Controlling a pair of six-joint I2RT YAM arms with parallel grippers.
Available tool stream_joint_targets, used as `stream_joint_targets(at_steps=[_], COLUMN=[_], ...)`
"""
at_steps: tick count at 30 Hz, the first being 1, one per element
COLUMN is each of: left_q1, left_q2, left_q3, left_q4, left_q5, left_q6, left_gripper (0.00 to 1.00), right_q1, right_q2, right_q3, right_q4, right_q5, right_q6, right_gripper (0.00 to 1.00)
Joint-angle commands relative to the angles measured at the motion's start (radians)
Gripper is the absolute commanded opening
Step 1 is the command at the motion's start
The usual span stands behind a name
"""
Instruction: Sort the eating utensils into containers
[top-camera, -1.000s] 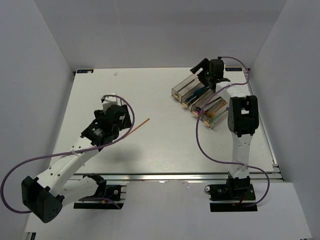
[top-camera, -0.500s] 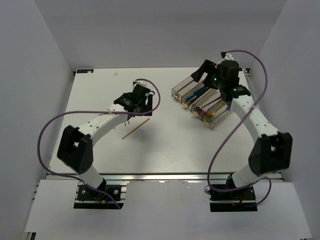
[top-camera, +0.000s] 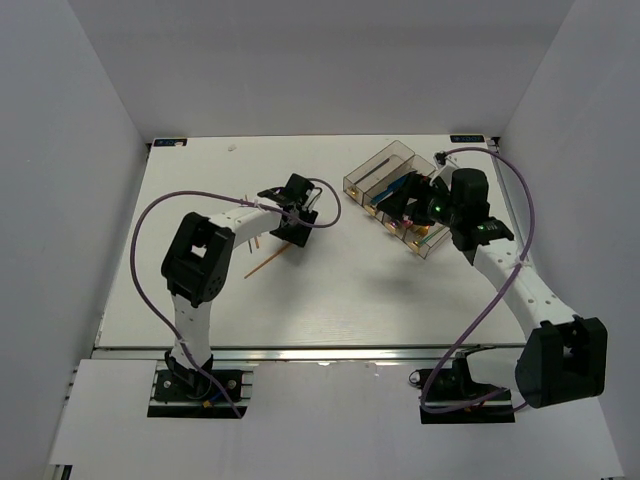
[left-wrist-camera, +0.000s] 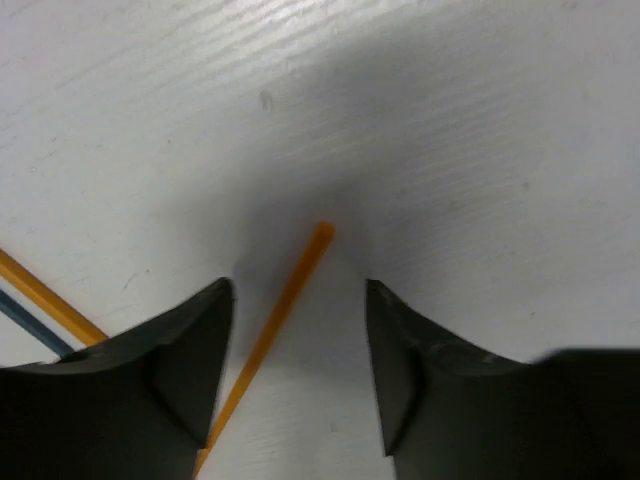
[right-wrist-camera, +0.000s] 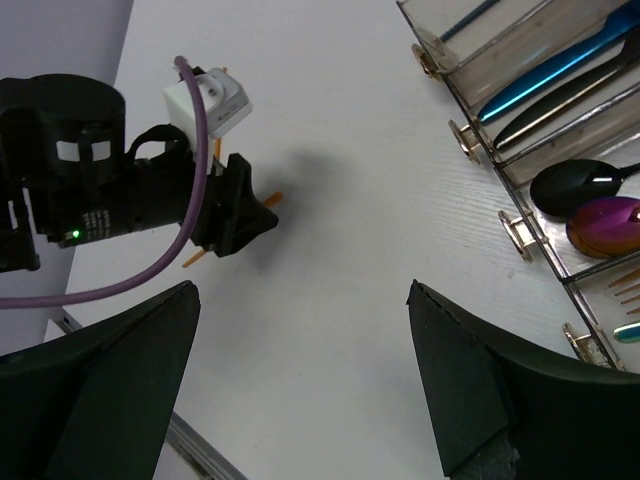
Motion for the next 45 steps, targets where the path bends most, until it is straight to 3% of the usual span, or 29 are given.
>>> stream_joint_targets(at_steps=[1,7,17,18,20,25,28,36,45], left_q1=[0.006,0.006,-0.021,-0.026,-0.032,-0.038,-0.038,-0.043,-0.046], left_q2=[0.021,0.041,0.056,0.059,0.062,0.03,-0.014,-0.125,-0.264], left_q3=[0.028,-0.007,-0.105,-0.11,-0.119,-0.124,-0.119,-0.084,-0.119], left_q4=[0.001,0.016,0.044,0.04,0.037,0.024,0.016,0.007,0.065], left_q5=[0.077,0.137,0.172,0.16,0.158,0.053,-0.035,-0.055,-0.034], left_q6=[0.029,-0.008,-0.117,-0.125,-0.154,-0.224,-0.301,-0.441,-0.554], left_gripper=[0.61,0.32,0.21,0.17,0.01,0.0,0.0,0.0,0.0], right_q1=[-0.003,-0.003,-0.003,-0.003,-0.003,-0.006,-0.004,0.019,0.193], right_q2=[-0.048,-0.074,-0.099,-0.097,-0.091,-0.039,-0.016,0.021,0.15], right_q3=[-0.001,-0.007,-0.024,-0.024,-0.032,-0.07,-0.085,-0.141,-0.213], right_q4=[0.031,0.037,0.045,0.048,0.06,0.121,0.111,0.149,0.342], right_q5=[-0.04,-0.046,-0.069,-0.083,-0.103,-0.192,-0.149,-0.108,-0.124], right_q6=[-0.026,-0.023,-0.018,-0.018,-0.014,0.037,0.051,0.065,0.126], right_gripper=[0.89,0.89,0.89,0.89,0.89,0.89,0.89,0.89,0.89])
